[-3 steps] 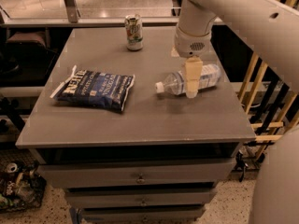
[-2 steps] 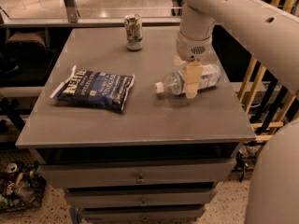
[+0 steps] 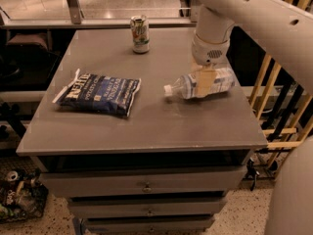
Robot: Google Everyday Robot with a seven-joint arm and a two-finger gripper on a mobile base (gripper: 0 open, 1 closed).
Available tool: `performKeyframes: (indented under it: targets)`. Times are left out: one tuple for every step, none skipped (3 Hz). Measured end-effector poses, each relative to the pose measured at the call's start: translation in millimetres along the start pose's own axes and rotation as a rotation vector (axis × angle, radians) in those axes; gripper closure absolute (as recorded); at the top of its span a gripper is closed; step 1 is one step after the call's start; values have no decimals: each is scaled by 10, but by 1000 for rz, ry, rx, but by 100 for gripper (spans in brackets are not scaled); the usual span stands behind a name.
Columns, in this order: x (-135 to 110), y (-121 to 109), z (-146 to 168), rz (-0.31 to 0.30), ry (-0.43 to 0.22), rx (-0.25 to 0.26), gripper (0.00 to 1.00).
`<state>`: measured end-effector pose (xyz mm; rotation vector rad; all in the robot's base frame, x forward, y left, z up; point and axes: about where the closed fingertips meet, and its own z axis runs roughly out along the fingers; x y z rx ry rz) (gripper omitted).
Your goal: Pick blue plastic bottle
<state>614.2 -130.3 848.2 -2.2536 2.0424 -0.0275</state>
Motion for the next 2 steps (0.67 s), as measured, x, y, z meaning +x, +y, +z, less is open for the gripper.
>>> performKeyframes:
  targets:
    - [-45, -5, -282, -16, -28, 52, 88]
    - [-112, -14, -636, -42, -62, 109, 100]
